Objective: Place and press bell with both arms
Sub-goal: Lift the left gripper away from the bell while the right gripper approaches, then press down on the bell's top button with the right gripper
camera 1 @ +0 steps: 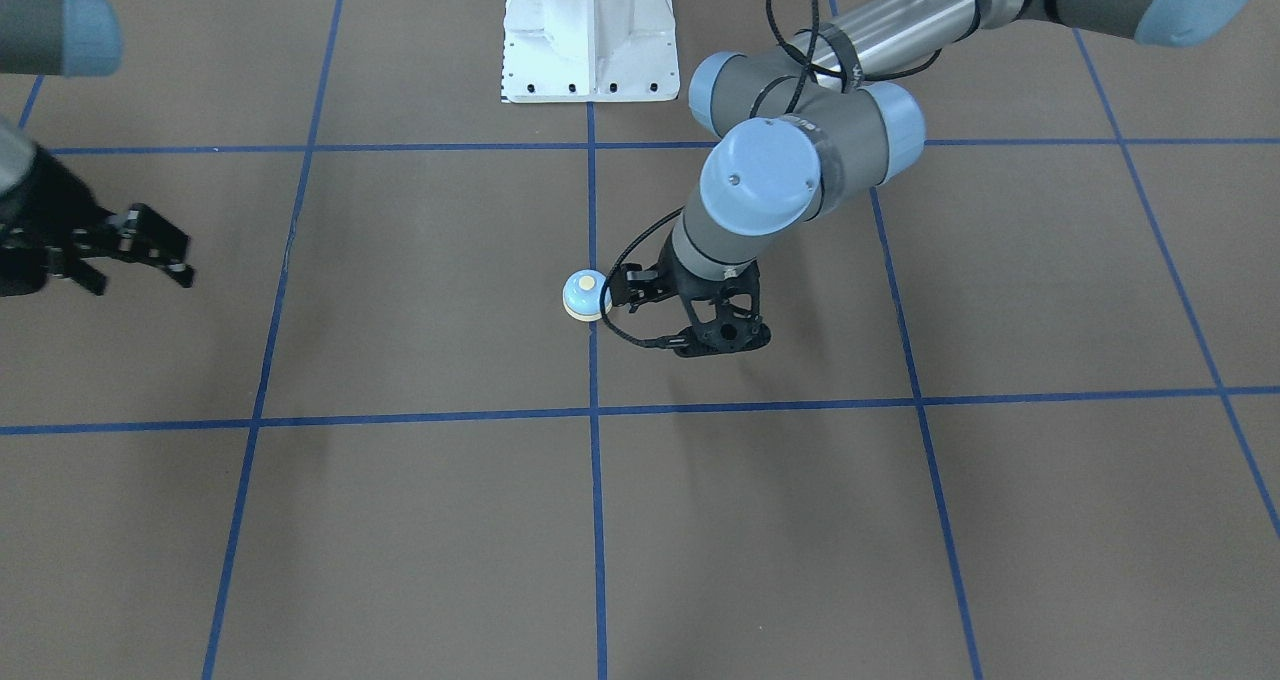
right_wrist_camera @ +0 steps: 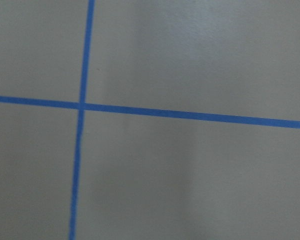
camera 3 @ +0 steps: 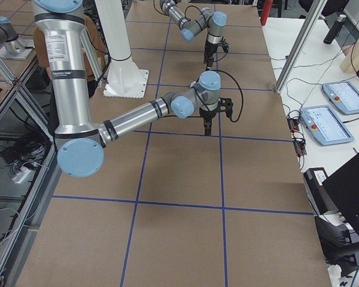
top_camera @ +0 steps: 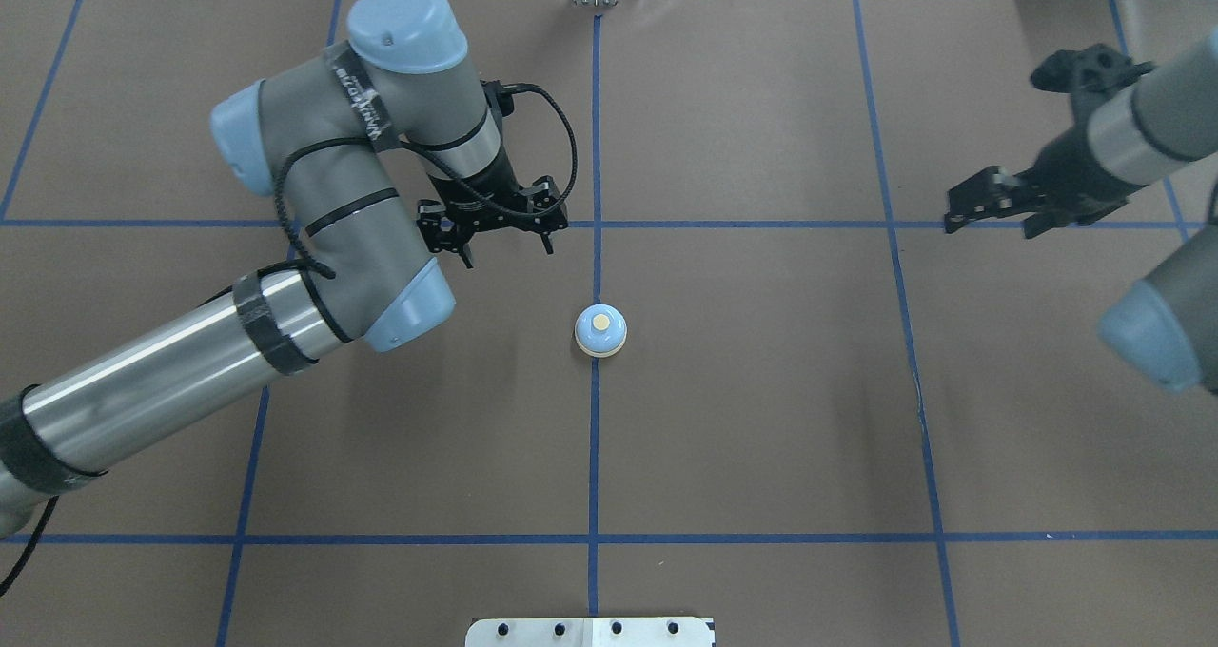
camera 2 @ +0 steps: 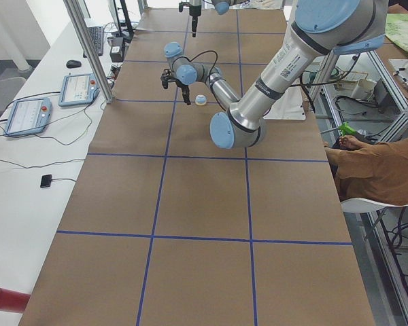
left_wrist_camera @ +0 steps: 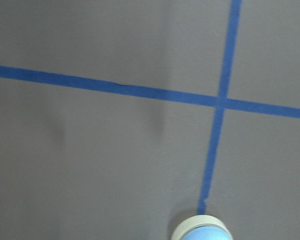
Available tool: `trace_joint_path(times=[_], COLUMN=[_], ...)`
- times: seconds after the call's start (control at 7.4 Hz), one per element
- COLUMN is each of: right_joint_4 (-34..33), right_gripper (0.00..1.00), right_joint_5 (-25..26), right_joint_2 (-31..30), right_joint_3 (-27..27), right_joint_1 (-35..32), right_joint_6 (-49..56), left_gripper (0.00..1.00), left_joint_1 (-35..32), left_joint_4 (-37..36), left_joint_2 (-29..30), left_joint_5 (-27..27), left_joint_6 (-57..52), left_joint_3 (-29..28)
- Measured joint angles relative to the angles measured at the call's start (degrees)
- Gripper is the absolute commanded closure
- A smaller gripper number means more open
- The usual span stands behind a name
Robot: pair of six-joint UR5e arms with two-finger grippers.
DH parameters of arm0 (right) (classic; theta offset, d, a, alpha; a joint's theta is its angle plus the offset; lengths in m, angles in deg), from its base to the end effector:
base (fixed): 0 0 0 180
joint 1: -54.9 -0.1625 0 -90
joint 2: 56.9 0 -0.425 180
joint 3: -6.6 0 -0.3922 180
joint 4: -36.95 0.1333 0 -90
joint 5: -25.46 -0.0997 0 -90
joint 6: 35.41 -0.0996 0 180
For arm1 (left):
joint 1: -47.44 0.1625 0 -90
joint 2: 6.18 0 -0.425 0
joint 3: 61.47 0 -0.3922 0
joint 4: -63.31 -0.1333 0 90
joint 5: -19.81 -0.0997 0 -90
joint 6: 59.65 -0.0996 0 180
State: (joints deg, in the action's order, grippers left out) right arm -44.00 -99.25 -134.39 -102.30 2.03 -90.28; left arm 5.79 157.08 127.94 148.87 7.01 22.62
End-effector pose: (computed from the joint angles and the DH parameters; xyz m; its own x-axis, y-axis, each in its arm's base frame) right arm -0.2744 -0.4893 0.3706 0.6244 0.0411 0.7800 -0.0893 0.9958 0.0191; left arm 0.4985 -0.5378 0.2158 0.5897 -0.1128 -0.7997 -0.0354 0.9856 -0.1651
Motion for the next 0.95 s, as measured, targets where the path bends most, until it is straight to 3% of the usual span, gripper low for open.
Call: trace_joint_path(times=[0.14, 0.27, 0.41, 0.95], right_joint_4=[-0.93, -2.11, -2.97, -3.54], right_gripper=[0.06, 0.22, 0.99, 1.0], right_joint_5=[4.86, 8.51, 10.28, 13.62], right_joint_2=[5.91, 11.3, 15.54, 27.89], right_joint_3=[0.52, 1.79, 3.66, 15.72], right_joint_1=[7.78, 13.67, 17.28, 22.83], right_joint_6=[-9.61, -16.4, -20.1, -23.61], left_gripper=[0.01, 0.01, 0.01, 0.01], left_joint_1=[-0.6, -1.41, -2.68, -6.47], left_joint_4=[0.12, 0.34, 0.44, -0.12], left_joint_2=[-4.61, -9.38, -13.75, -24.89], left_joint_5=[0.1, 0.17, 0.25, 0.54], left_joint_6=[-3.14, -6.76, -10.29, -16.34], left_joint_3=[3.94, 7.46, 10.34, 18.46])
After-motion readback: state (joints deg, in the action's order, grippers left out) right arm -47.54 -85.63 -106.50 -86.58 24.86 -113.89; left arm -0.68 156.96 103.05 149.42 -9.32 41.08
